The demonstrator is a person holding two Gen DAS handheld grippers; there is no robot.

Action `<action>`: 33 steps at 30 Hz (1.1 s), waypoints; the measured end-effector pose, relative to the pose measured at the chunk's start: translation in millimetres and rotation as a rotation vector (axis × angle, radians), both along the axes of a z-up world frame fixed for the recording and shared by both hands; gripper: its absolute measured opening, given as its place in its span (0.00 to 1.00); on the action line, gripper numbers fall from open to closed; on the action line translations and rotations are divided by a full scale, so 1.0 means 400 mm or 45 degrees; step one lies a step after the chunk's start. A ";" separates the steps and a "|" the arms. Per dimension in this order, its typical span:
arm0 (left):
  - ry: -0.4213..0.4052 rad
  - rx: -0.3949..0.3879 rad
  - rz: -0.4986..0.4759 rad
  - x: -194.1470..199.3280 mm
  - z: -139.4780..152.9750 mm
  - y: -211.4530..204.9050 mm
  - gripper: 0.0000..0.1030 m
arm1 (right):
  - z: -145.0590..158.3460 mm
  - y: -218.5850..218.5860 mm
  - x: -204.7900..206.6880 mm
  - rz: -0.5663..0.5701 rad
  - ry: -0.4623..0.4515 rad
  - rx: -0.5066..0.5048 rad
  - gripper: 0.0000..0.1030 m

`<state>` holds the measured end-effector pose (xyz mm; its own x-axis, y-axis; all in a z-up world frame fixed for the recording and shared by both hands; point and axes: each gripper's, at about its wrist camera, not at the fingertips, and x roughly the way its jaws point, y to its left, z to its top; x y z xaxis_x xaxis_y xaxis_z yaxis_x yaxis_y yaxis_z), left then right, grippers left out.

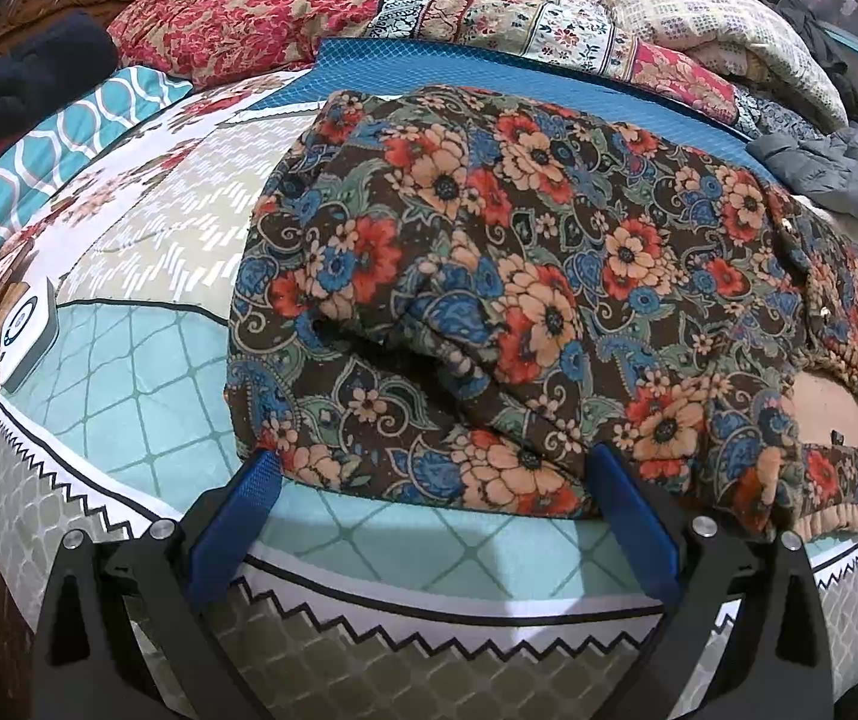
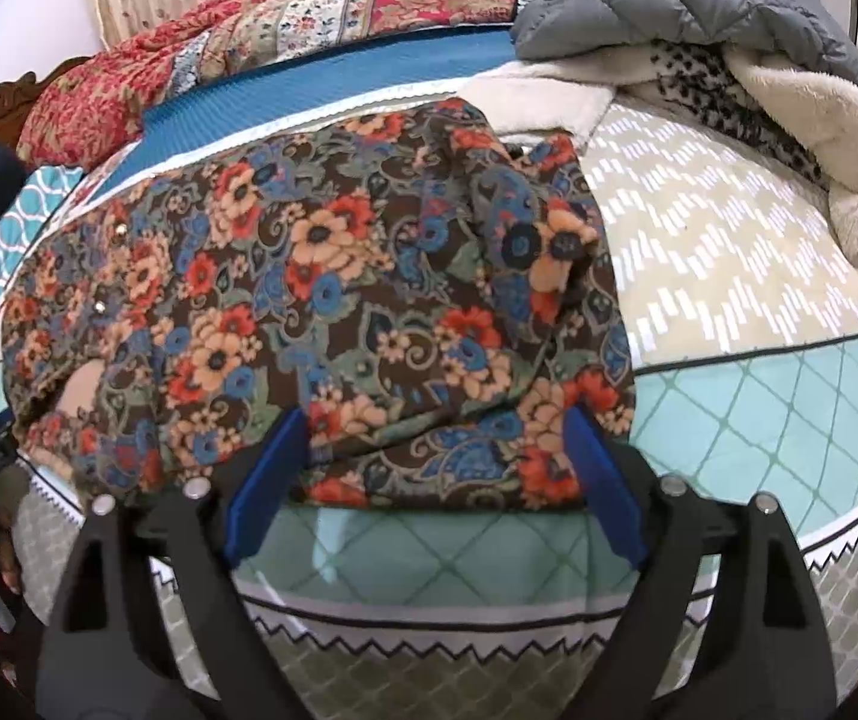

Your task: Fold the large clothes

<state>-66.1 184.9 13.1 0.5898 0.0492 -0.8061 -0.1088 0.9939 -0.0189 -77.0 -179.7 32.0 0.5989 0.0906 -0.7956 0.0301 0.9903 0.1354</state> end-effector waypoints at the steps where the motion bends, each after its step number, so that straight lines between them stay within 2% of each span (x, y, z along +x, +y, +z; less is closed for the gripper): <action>1: 0.000 -0.002 -0.001 0.000 0.000 0.001 0.00 | 0.000 0.000 0.000 0.000 0.000 -0.001 0.81; 13: 0.000 -0.002 -0.001 0.000 0.000 0.002 0.00 | 0.006 -0.005 -0.004 -0.003 -0.003 0.024 0.81; 18: 0.000 -0.004 -0.001 0.000 0.000 0.003 0.00 | 0.036 -0.043 -0.017 -0.020 -0.018 0.157 0.81; 27: 0.001 -0.011 -0.003 0.001 0.000 0.004 0.00 | 0.087 -0.146 -0.036 -0.158 -0.062 0.382 0.81; 30: 0.002 -0.053 -0.014 0.002 0.006 0.017 0.00 | 0.086 -0.177 -0.036 -0.199 -0.053 0.433 0.81; 33: 0.028 -0.122 -0.075 0.001 0.033 0.035 0.00 | 0.088 -0.203 -0.033 -0.209 -0.052 0.465 0.81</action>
<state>-65.6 198.8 26.2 0.5712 -0.0629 -0.8184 -0.0515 0.9923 -0.1122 -90.1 -261.0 67.1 0.6592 0.2637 -0.7042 0.1713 0.8592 0.4821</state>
